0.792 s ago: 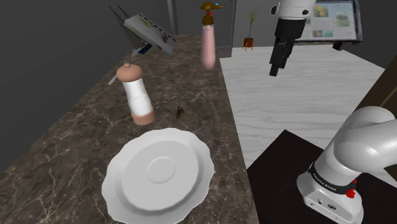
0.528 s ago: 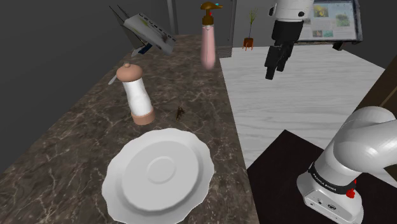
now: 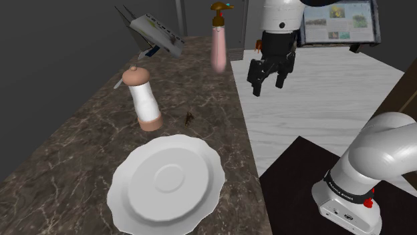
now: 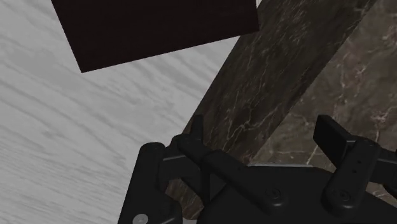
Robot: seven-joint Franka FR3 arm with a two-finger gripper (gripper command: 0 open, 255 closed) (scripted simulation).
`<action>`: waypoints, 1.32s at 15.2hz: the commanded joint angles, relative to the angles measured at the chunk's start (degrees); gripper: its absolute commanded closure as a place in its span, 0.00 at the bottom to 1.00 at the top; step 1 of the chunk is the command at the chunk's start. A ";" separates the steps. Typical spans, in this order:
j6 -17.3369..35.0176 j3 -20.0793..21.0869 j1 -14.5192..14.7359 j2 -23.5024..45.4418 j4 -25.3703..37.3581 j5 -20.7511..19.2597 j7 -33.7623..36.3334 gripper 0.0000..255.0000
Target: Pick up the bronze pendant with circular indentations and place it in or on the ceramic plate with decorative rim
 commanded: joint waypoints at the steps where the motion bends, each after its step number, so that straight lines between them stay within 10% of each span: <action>1: 0.48 3.49 -0.97 1.93 1.77 1.69 6.81 0.00; 11: 5.12 22.44 -8.91 20.17 16.83 2.61 40.54 0.00; 20: 7.62 36.07 -10.73 47.07 34.29 -13.73 73.42 0.00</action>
